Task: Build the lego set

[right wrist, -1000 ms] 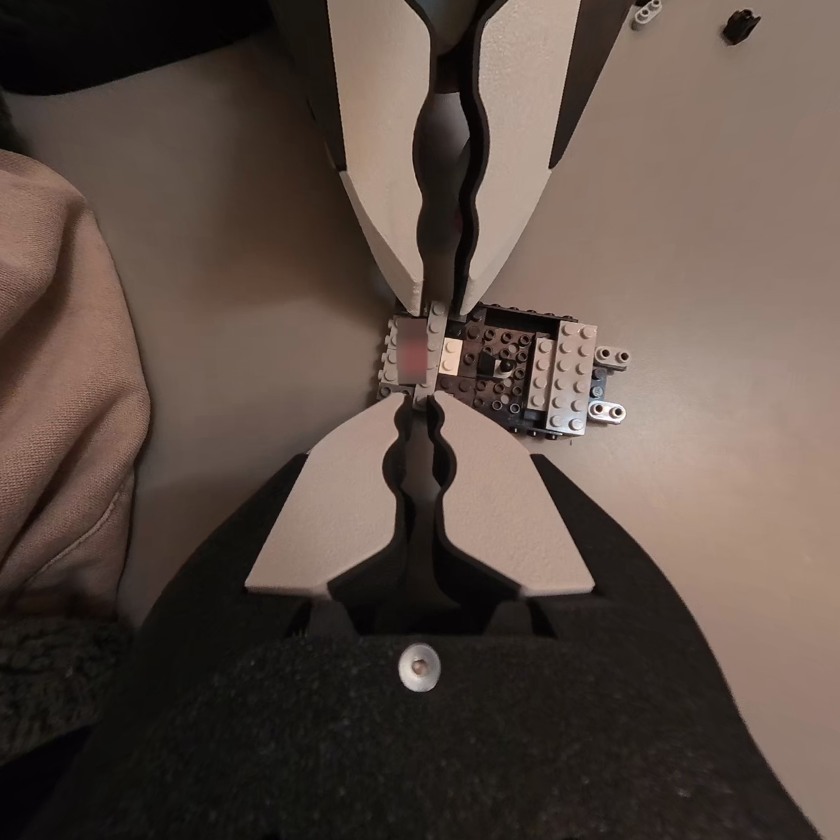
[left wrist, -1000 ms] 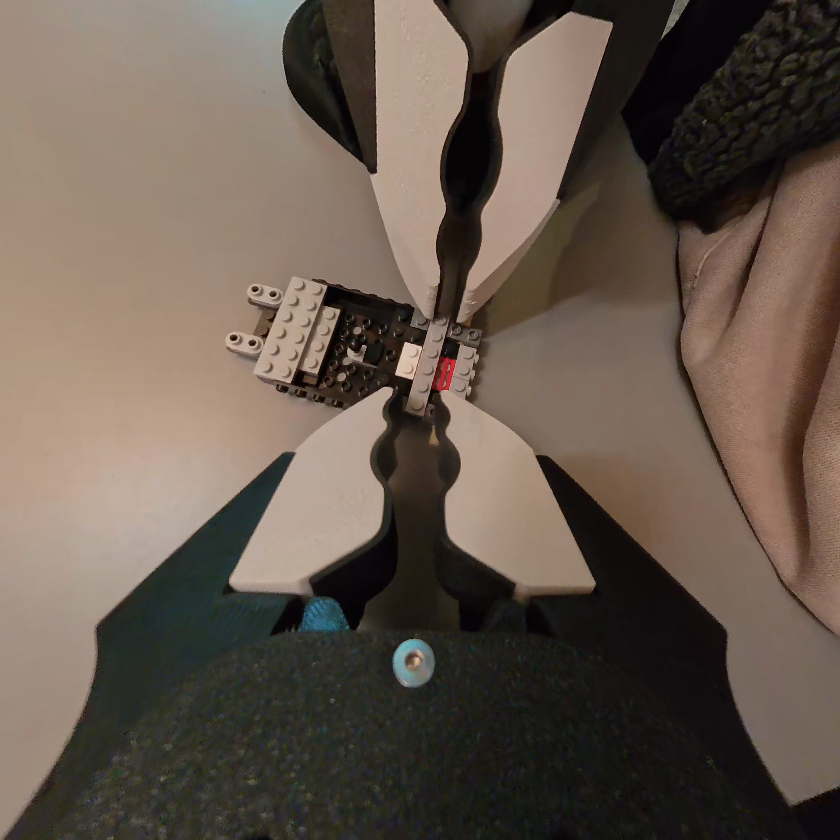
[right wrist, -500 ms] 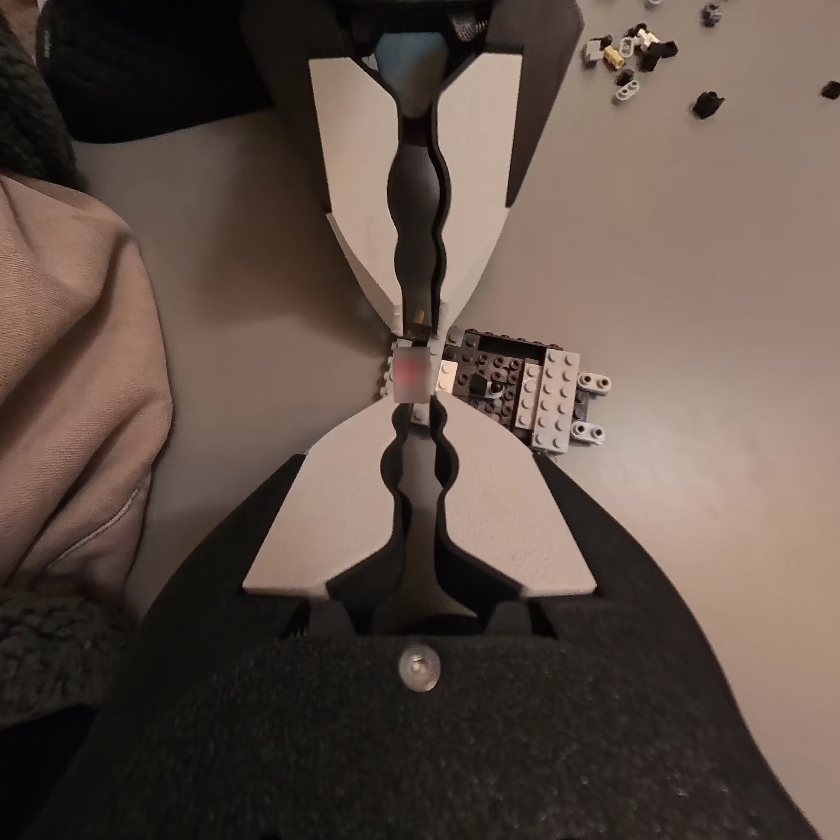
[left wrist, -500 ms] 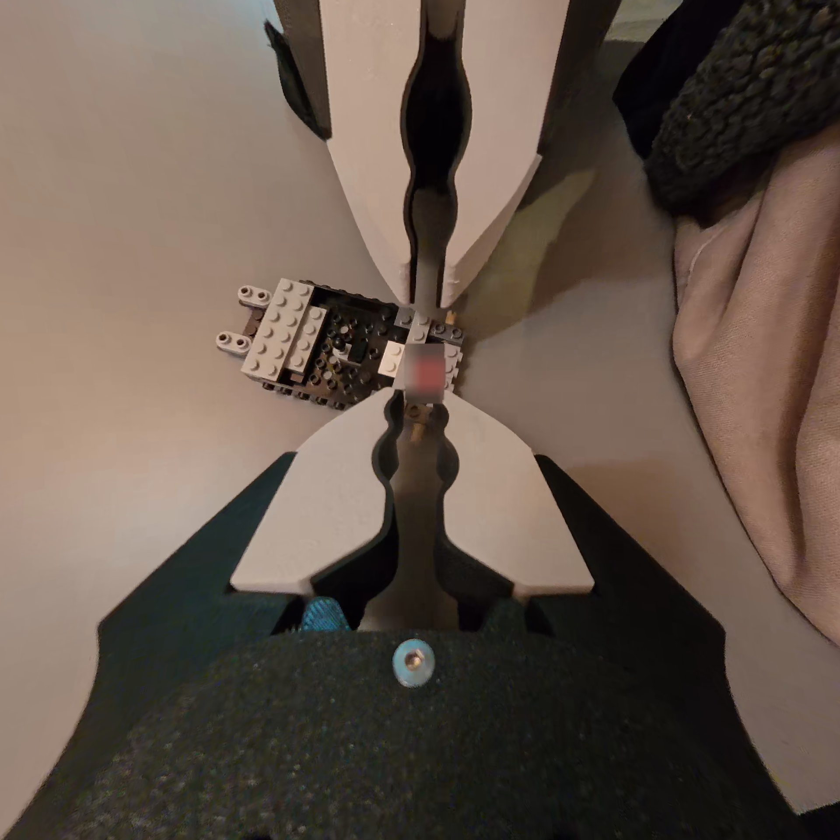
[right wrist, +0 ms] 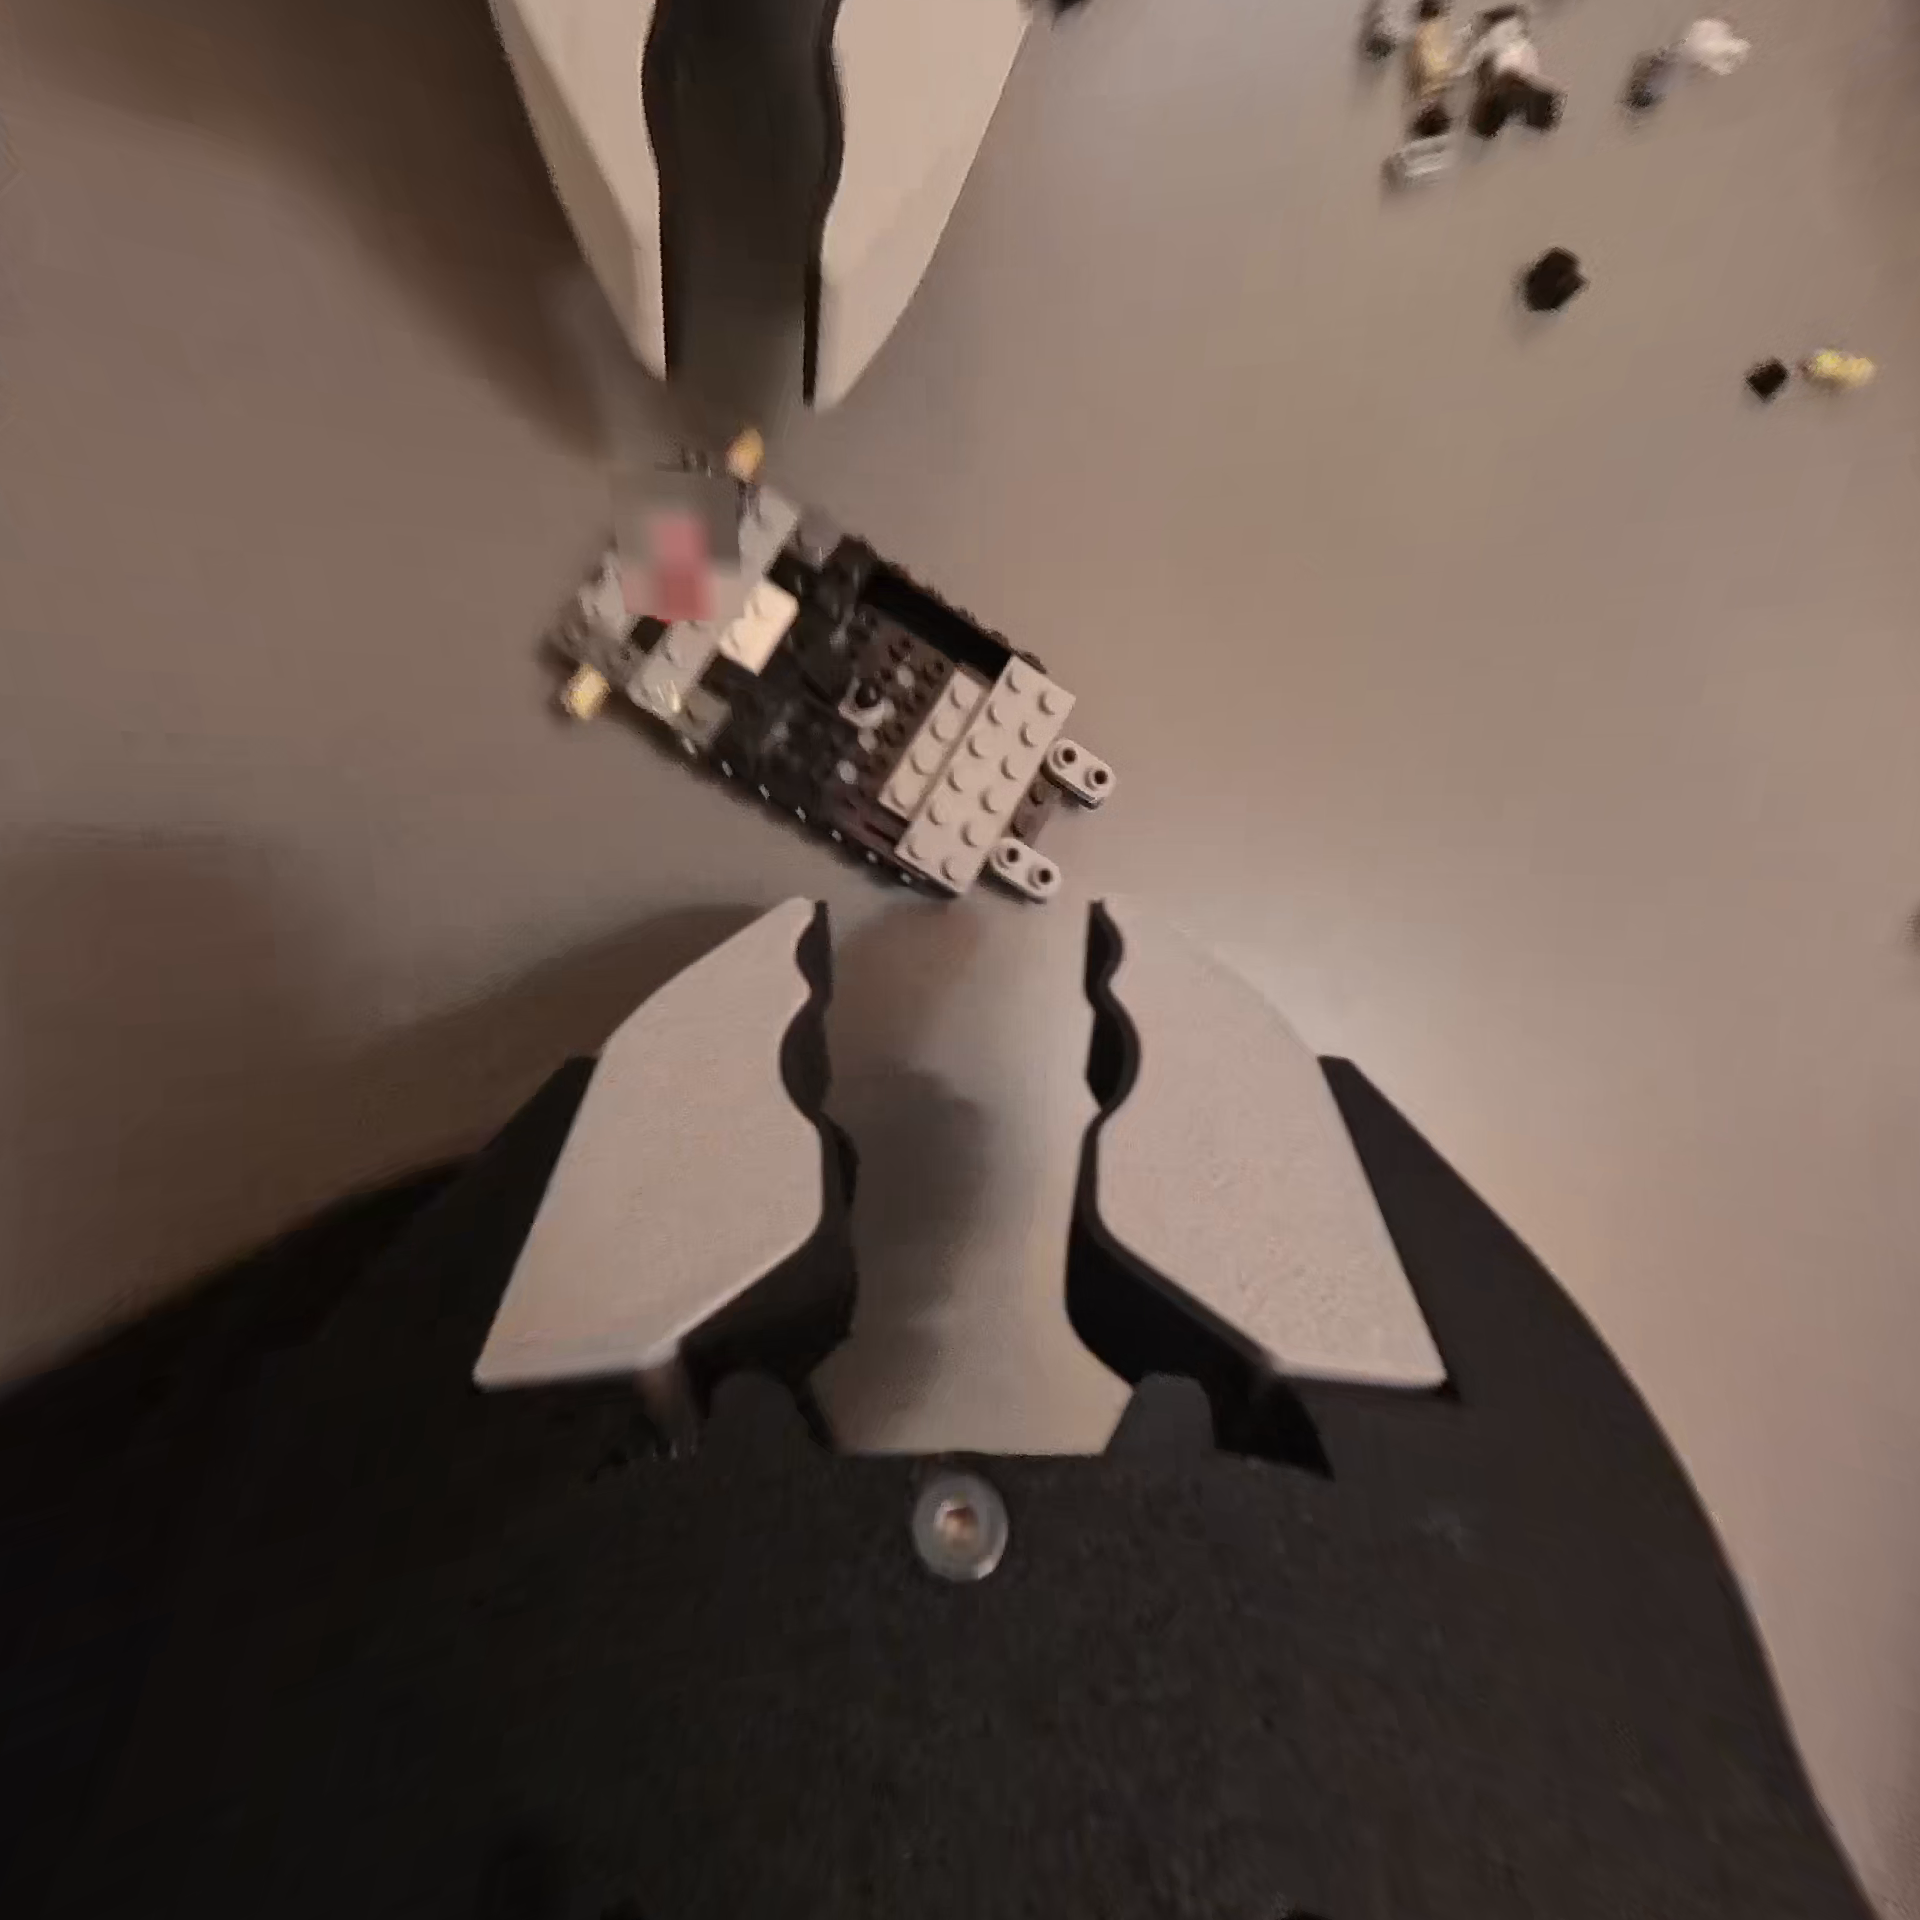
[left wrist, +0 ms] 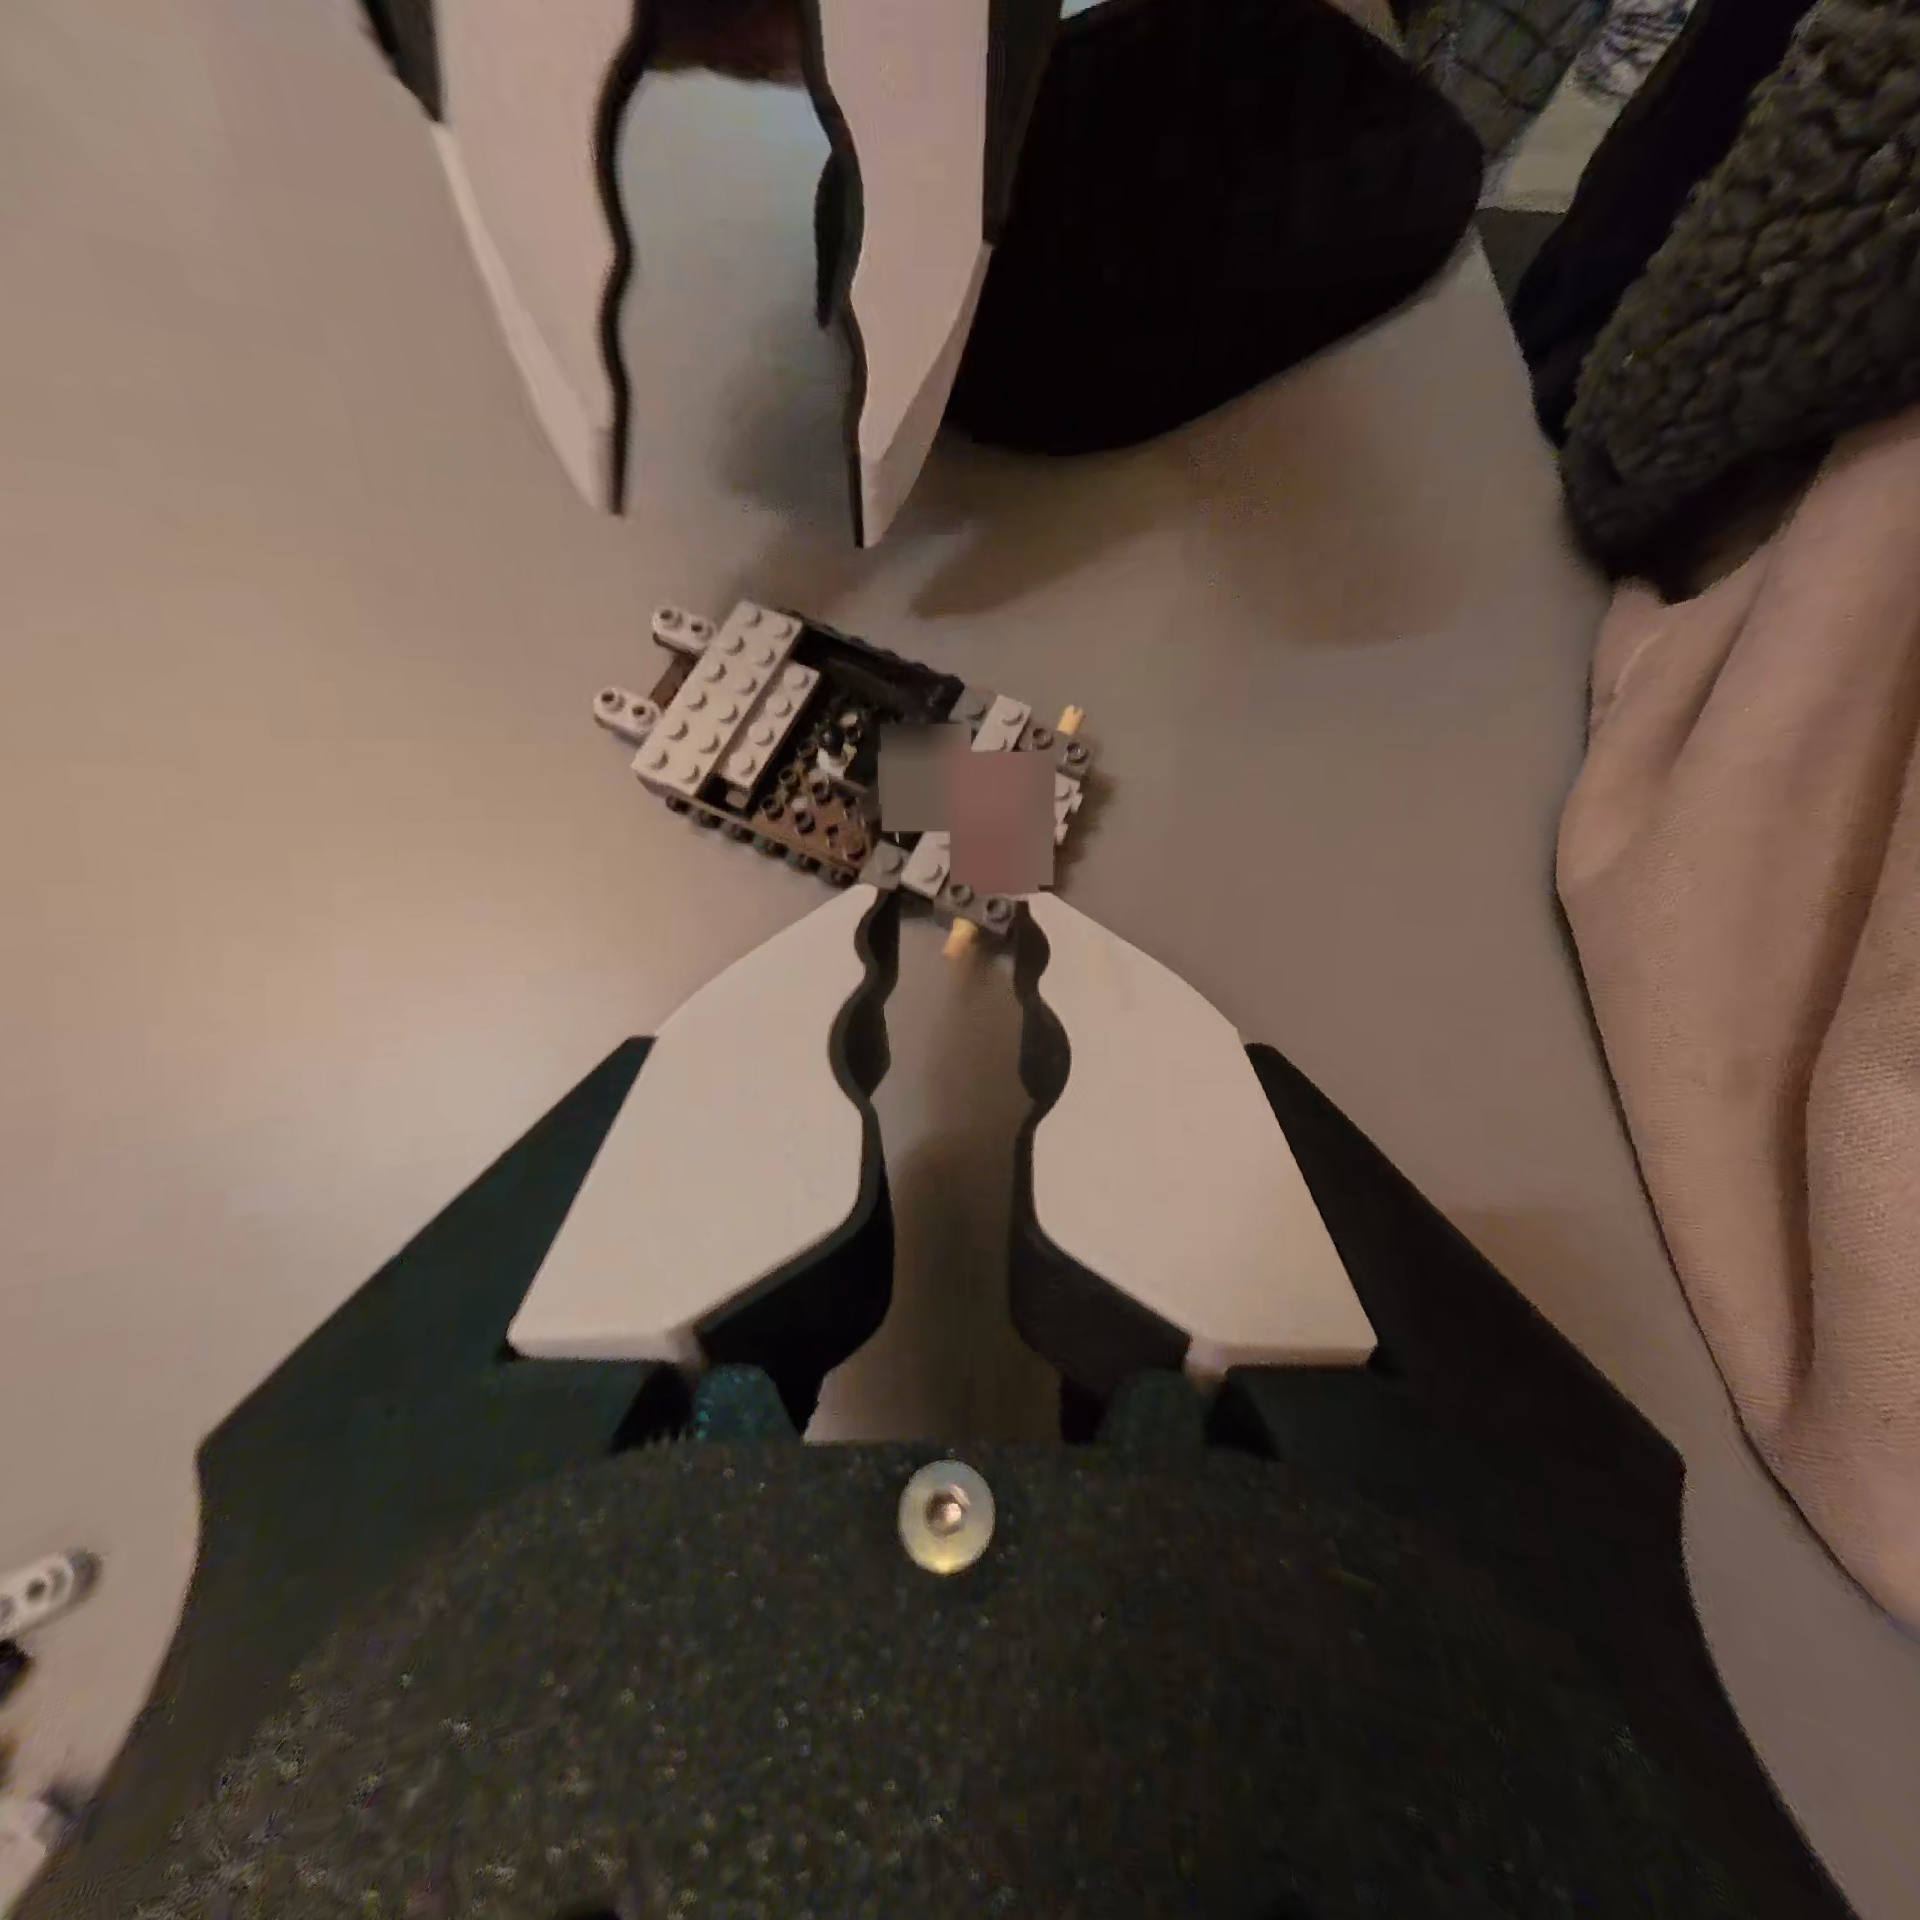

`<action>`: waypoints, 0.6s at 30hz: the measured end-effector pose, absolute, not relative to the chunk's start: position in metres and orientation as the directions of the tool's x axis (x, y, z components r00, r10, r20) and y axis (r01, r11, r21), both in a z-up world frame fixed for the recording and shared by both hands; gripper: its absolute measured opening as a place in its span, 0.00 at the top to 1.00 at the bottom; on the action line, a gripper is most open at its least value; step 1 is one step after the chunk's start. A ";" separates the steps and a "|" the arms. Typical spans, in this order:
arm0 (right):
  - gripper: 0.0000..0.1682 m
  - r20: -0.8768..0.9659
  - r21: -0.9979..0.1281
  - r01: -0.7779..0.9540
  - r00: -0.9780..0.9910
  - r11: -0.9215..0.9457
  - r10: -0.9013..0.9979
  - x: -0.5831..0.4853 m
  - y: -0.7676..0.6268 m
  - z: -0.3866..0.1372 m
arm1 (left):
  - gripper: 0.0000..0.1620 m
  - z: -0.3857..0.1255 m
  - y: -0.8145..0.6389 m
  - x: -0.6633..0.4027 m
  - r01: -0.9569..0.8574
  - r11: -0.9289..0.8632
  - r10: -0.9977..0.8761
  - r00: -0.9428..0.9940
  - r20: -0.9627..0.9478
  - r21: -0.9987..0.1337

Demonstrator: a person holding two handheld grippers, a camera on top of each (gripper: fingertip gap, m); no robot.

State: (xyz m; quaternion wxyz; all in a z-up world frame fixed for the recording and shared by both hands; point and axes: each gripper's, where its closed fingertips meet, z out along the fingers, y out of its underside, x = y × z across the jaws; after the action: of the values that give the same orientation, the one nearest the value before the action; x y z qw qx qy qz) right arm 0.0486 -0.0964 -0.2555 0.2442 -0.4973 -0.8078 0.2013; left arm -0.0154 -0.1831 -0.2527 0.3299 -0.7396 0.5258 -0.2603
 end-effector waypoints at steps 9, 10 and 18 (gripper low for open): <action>0.49 0.127 -0.339 0.368 -0.894 0.866 0.430 0.020 -0.119 -0.269 | 0.87 -0.248 -0.181 -0.032 -0.486 -0.355 -0.838 0.544 0.042 -0.799; 0.49 0.097 -0.345 0.357 -0.906 0.868 0.412 0.019 -0.120 -0.271 | 0.87 -0.247 -0.183 -0.033 -0.467 -0.369 -0.825 0.563 0.052 -0.804; 0.63 -0.020 -0.450 0.438 -0.876 0.779 0.481 0.019 -0.130 -0.281 | 0.83 -0.252 -0.198 -0.029 -0.326 -0.511 -0.764 0.596 0.247 -0.795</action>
State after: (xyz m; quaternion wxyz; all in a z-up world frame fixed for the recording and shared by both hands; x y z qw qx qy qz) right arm 0.0189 -0.1302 -0.2815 0.0479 -0.2439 -0.9418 0.2264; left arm -0.0288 -0.1977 -0.2521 0.3644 -0.8155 0.3343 -0.3006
